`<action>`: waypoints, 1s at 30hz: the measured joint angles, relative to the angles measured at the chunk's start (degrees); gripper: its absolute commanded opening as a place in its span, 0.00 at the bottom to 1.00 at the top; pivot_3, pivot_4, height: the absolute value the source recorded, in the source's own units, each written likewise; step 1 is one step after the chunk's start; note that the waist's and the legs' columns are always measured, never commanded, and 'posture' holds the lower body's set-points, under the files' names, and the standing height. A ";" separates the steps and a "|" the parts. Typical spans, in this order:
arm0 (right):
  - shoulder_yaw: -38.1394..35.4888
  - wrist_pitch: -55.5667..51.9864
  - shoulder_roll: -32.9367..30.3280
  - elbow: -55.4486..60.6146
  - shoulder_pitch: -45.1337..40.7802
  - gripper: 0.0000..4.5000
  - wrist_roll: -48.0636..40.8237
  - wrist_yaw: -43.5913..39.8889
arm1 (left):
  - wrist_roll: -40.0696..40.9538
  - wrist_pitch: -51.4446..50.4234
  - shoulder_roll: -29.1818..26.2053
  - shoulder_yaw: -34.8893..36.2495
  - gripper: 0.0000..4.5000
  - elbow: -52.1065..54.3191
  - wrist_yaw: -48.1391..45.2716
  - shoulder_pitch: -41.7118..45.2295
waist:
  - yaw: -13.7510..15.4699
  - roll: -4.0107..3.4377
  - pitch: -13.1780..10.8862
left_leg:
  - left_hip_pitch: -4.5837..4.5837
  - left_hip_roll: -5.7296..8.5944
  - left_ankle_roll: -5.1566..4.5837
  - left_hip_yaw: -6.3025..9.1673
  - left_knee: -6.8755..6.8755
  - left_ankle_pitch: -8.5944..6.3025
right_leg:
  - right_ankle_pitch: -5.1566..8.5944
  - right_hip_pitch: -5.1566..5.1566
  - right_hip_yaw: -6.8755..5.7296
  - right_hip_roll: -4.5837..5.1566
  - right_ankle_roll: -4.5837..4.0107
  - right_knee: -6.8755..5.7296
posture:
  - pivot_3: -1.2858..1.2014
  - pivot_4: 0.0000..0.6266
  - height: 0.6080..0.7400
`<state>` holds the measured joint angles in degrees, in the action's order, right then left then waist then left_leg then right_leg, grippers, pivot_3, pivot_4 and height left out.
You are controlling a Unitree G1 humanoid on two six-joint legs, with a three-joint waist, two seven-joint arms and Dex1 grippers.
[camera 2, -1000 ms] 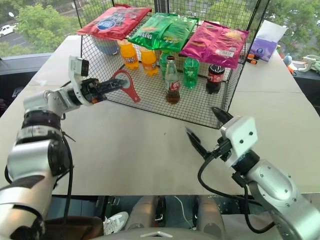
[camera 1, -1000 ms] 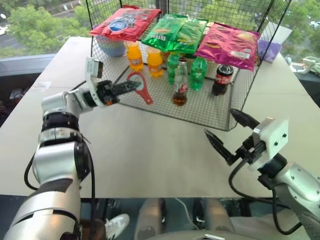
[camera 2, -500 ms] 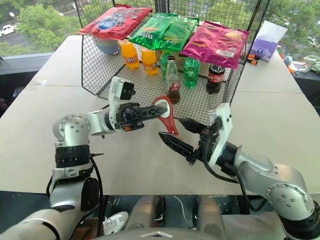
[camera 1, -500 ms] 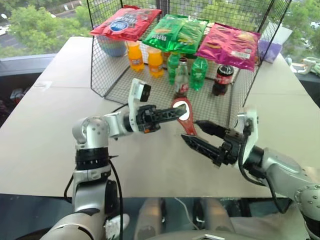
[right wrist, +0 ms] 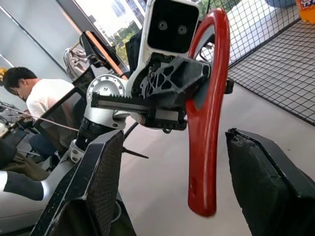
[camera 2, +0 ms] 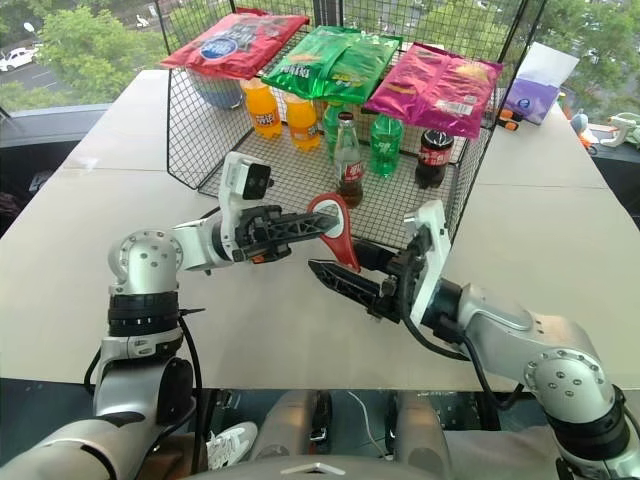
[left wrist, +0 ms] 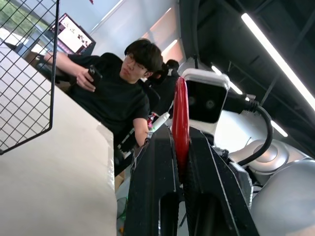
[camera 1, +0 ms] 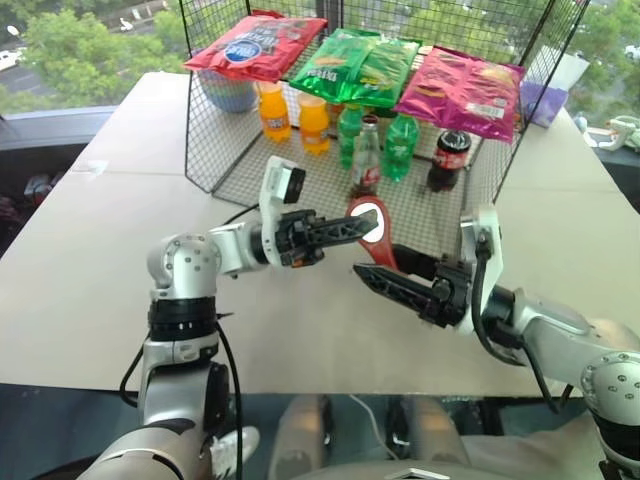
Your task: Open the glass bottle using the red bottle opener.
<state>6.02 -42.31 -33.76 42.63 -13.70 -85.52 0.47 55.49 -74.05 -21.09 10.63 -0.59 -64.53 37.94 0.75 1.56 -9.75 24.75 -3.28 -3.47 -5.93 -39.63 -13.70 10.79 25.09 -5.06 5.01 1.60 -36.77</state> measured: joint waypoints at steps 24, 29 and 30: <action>0.99 -2.55 0.71 -2.76 -2.20 0.00 -2.42 -0.47 | 2.61 7.43 -3.20 -3.71 0.24 2.10 -2.84 -2.25 | 0.01 -0.03 -0.02 | 0.05 -0.02 0.00 -0.01 0.12 -0.01 | 0.01 0.07 0.00 0.03 0.00 0.08 | 0.52 0.24 0.91; -0.12 -2.26 0.12 -2.20 1.39 0.00 -2.06 -0.41 | 1.46 10.03 -5.10 -3.69 0.73 1.48 -2.03 -2.83 | -0.01 -0.03 -0.02 | 0.06 -0.02 0.00 -0.02 0.20 -0.01 | 0.01 0.09 0.00 0.03 0.00 0.13 | 0.52 0.24 0.91; -0.98 -1.84 0.03 -1.91 2.79 0.00 -2.09 -0.16 | 0.78 10.89 -5.65 -3.66 0.81 1.42 -1.76 -3.43 | -0.01 -0.04 -0.02 | 0.06 -0.02 0.00 -0.03 0.23 -0.01 | 0.01 0.10 0.01 0.03 0.00 0.16 | 0.52 0.24 0.91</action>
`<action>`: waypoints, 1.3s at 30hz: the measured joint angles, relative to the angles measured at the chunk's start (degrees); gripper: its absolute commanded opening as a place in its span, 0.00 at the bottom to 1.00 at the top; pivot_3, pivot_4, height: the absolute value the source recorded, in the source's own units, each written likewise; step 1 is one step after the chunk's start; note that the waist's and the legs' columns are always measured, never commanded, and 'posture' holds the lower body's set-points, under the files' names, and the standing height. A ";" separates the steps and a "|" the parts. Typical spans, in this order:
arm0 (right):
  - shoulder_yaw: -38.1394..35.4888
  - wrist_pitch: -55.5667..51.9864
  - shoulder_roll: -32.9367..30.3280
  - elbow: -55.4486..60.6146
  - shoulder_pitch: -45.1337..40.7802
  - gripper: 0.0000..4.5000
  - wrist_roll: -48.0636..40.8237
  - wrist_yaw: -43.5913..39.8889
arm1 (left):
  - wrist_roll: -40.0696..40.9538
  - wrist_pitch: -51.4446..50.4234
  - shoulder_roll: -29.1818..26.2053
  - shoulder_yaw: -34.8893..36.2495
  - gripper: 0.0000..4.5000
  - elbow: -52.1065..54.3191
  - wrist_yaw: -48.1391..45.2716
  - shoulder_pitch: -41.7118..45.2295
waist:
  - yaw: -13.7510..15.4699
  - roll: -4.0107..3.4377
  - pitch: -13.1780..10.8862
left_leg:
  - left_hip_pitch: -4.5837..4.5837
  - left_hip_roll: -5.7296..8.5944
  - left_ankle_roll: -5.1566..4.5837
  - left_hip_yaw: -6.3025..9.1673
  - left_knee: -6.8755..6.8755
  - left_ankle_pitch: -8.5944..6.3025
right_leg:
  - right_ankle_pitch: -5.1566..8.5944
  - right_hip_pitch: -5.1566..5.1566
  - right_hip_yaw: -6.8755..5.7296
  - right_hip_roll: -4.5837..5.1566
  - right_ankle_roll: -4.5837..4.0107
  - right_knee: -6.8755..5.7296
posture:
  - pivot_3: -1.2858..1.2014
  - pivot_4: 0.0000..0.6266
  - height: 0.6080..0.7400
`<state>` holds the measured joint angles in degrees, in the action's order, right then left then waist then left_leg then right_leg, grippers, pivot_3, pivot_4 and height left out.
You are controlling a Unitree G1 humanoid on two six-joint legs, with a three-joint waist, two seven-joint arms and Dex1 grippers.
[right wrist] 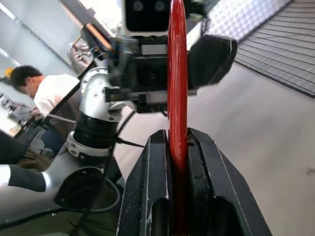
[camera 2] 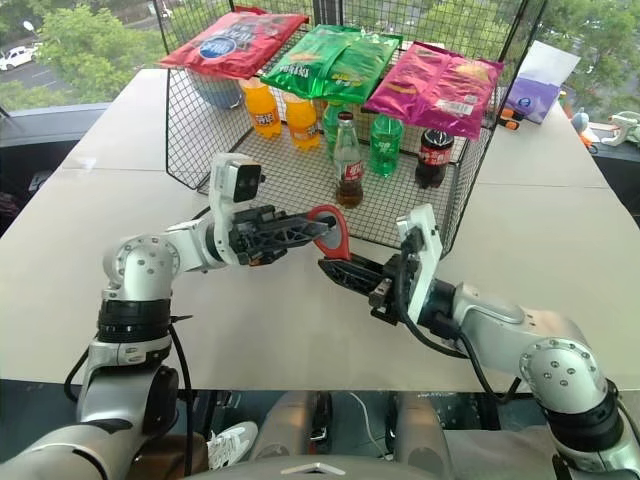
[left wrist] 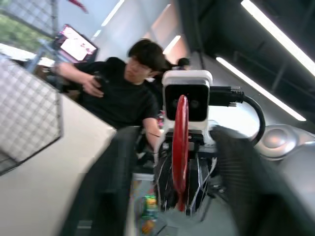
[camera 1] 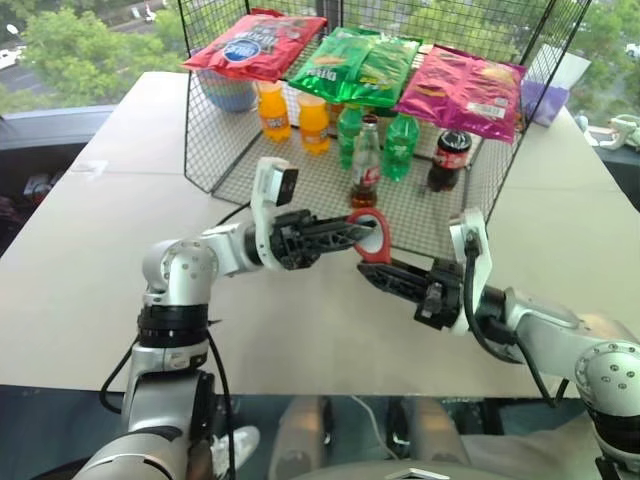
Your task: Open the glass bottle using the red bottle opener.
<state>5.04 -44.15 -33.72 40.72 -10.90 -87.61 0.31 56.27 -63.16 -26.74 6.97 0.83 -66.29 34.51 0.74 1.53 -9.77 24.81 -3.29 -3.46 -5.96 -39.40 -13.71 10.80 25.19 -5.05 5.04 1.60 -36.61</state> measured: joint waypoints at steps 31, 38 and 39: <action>-10.23 12.60 -0.03 11.55 12.94 0.00 4.96 9.65 | -42.92 54.60 14.48 -7.53 0.99 -36.75 25.55 17.99 | 0.19 0.00 -0.02 | 0.18 0.07 -0.02 -0.03 0.14 -0.01 | -0.03 0.01 -0.11 -0.06 0.05 0.37 | 0.52 0.24 0.91; -9.78 13.14 -0.25 12.43 12.86 0.00 6.10 10.36 | -45.19 61.73 16.79 -6.98 0.99 -51.69 26.55 25.30 | 0.19 0.01 -0.02 | 0.23 0.09 -0.02 0.01 0.14 -0.01 | -0.10 0.01 -0.17 -0.06 0.16 0.41 | 0.52 0.24 0.91; -9.75 13.14 -0.33 12.47 12.86 0.00 6.11 10.37 | -45.39 62.27 16.97 -6.96 0.94 -52.75 26.60 25.76 | 0.19 0.01 -0.02 | 0.24 0.09 -0.02 0.02 0.14 -0.01 | -0.10 0.01 -0.18 -0.06 0.17 0.43 | 0.52 0.24 0.91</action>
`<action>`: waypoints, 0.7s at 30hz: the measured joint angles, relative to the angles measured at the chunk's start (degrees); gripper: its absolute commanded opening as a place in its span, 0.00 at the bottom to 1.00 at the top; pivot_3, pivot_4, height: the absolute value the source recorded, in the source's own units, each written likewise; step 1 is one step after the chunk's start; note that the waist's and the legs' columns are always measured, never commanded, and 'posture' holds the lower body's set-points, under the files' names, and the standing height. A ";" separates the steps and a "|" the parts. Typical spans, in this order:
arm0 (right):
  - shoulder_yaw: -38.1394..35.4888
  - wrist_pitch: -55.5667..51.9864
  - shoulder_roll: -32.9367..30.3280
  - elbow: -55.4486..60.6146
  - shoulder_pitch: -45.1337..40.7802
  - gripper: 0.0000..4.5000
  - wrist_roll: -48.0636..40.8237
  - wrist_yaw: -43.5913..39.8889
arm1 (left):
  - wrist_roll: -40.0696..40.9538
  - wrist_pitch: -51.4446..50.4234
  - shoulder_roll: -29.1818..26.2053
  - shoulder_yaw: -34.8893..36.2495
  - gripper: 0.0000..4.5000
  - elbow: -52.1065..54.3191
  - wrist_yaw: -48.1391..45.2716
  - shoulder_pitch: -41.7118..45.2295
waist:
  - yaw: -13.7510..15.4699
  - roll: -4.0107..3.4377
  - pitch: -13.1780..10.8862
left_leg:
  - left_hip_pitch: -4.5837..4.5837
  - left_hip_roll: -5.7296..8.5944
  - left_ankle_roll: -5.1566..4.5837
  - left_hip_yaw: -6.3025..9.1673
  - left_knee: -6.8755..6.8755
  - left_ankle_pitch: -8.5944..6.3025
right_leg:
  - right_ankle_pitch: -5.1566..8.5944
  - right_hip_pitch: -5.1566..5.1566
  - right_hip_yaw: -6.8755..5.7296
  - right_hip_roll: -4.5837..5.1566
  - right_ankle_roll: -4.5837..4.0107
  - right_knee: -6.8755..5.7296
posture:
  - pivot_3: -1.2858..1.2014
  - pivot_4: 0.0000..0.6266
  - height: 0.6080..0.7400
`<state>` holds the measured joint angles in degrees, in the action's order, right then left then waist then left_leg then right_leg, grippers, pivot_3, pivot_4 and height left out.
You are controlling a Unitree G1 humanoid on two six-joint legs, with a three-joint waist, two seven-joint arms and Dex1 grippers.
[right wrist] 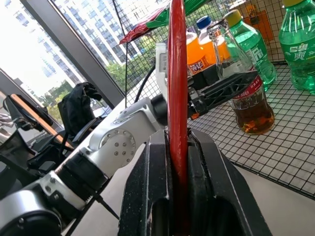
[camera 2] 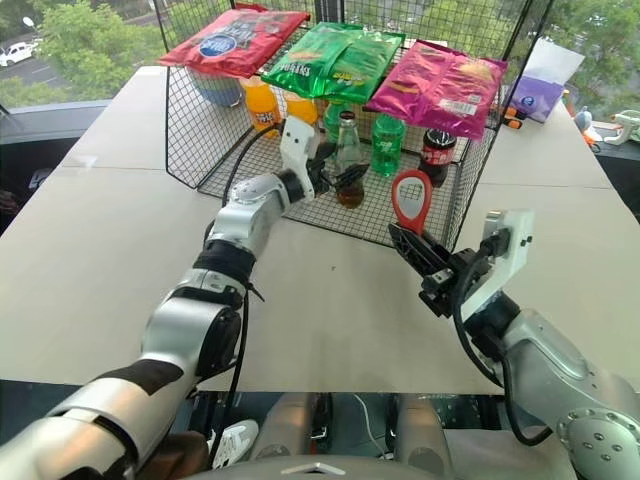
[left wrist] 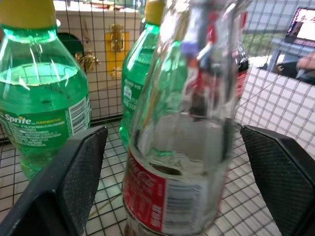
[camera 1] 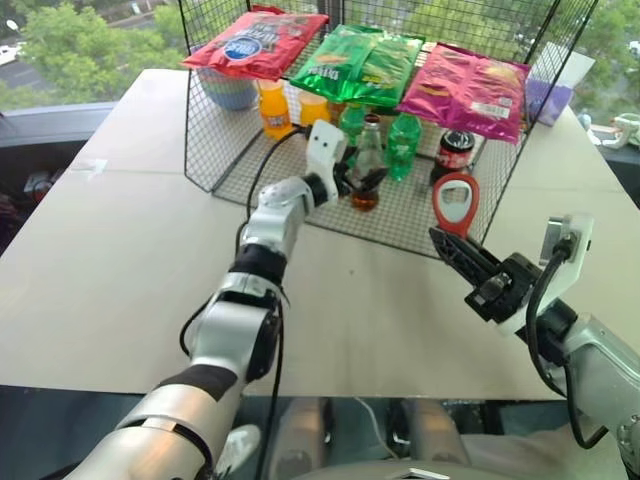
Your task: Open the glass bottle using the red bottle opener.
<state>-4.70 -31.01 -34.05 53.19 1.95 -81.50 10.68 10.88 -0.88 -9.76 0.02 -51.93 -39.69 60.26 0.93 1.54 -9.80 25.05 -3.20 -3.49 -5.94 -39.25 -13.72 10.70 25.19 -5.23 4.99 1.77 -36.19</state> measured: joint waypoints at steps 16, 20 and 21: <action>-0.09 0.23 -2.69 0.96 0.67 0.00 -0.10 0.89 | 2.45 2.27 -0.21 2.76 0.56 -4.08 -13.05 1.14 | -0.12 0.01 -0.01 | 0.10 -0.03 -0.02 0.06 0.00 -0.01 | -0.08 0.02 -0.07 0.01 0.06 0.07 | 0.52 0.24 0.91; -0.57 0.22 -3.88 0.55 -0.01 0.00 -0.55 0.18 | 5.58 -3.58 -2.36 2.71 0.56 6.63 -19.01 -2.13 | -0.21 0.00 -0.02 | 0.10 -0.04 -0.02 0.08 0.01 -0.01 | -0.10 0.03 -0.07 -0.02 0.01 0.05 | 0.52 0.24 0.91; -0.67 0.22 -4.07 0.42 -0.13 0.00 -0.60 -0.20 | 6.53 -5.81 -3.39 2.70 0.56 10.57 -20.03 -3.10 | -0.17 0.00 -0.02 | 0.10 -0.04 -0.02 0.09 0.01 -0.01 | -0.10 0.03 -0.08 -0.03 0.02 0.05 | 0.52 0.24 0.91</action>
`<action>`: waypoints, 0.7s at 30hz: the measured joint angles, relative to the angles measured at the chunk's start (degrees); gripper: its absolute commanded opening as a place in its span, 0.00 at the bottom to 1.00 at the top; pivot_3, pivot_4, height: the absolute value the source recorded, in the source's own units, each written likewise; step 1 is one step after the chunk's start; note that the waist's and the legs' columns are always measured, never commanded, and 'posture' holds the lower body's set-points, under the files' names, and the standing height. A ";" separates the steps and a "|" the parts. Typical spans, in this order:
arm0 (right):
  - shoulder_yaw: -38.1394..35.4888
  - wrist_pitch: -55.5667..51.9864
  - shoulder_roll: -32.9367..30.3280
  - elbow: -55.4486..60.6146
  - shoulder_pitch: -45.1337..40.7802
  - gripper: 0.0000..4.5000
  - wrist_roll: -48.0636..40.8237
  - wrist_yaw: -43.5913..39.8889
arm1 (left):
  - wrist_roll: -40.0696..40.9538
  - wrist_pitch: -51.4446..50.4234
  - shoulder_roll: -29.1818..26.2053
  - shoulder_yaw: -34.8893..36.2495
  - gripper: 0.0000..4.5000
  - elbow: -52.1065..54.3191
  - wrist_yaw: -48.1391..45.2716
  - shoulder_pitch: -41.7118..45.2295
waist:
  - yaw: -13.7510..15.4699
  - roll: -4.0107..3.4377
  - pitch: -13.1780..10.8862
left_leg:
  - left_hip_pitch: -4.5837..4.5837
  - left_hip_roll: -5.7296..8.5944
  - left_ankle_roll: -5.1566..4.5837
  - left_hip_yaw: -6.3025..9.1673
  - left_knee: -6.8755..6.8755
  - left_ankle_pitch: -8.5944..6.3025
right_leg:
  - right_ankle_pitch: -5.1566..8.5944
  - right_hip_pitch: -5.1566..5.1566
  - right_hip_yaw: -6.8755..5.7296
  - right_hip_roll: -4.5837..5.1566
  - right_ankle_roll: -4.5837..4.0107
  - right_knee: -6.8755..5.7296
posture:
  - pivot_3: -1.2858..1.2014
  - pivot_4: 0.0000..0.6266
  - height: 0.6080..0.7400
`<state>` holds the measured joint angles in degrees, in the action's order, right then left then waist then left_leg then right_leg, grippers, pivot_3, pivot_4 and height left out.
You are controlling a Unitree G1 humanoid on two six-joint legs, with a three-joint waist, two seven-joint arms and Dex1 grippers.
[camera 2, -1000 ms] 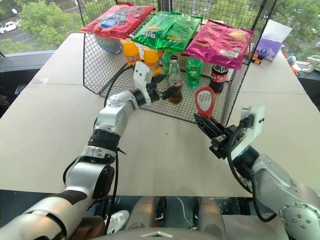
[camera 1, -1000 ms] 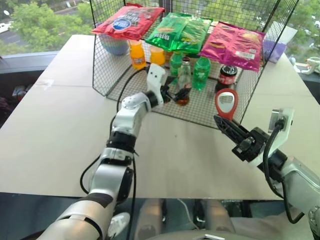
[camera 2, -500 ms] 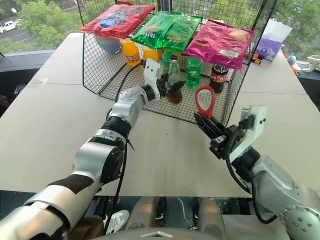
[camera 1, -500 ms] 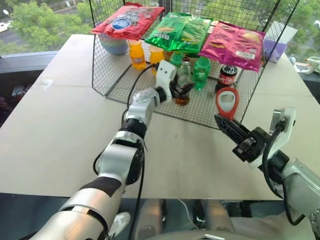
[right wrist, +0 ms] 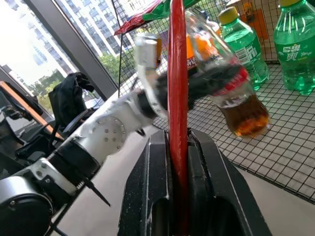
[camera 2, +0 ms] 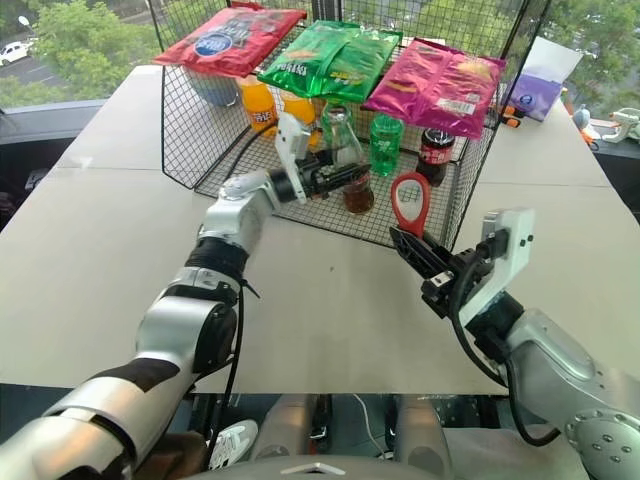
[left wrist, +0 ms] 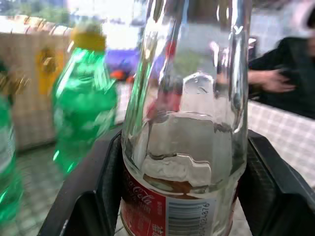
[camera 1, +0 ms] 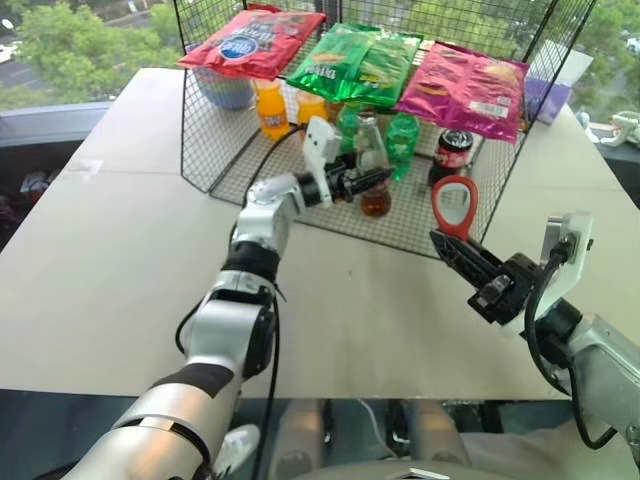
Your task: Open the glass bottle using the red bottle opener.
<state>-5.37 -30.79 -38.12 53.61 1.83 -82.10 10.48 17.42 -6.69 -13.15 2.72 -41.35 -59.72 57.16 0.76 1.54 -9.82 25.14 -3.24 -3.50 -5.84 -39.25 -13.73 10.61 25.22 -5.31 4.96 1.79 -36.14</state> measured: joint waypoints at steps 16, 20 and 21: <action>2.32 -0.33 -0.67 -0.14 -1.10 0.00 12.83 -3.40 | 6.88 -14.00 -4.77 -3.53 0.56 29.44 -5.08 -22.58 | 0.11 -0.03 0.01 | -0.06 0.00 0.01 -0.03 -0.08 0.01 | 0.16 -0.03 0.05 0.02 -0.14 -0.06 | 0.52 0.24 0.91; 3.24 -0.46 0.29 -0.20 -1.63 0.00 14.85 -3.66 | 6.75 -12.73 -5.27 -3.52 0.56 30.66 -4.75 -23.30 | 0.08 -0.04 0.02 | -0.09 0.00 0.01 -0.05 -0.10 0.01 | 0.16 -0.03 0.08 0.02 -0.15 -0.11 | 0.52 0.24 0.91; 3.42 -0.56 0.38 -0.21 -1.79 0.00 15.27 -3.70 | 6.64 -12.45 -5.30 -3.52 0.56 30.94 -4.73 -23.63 | 0.08 -0.04 0.02 | -0.10 0.00 0.01 -0.05 -0.10 0.01 | 0.16 -0.03 0.08 0.02 -0.15 -0.11 | 0.52 0.24 0.91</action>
<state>-1.95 -31.35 -37.74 53.39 0.03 -66.82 6.77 24.05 -19.14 -18.45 -0.80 -10.41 -64.45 33.53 0.84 1.50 -9.79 25.05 -3.24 -3.49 -5.89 -39.35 -13.72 10.77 25.19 -5.23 4.97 1.64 -36.24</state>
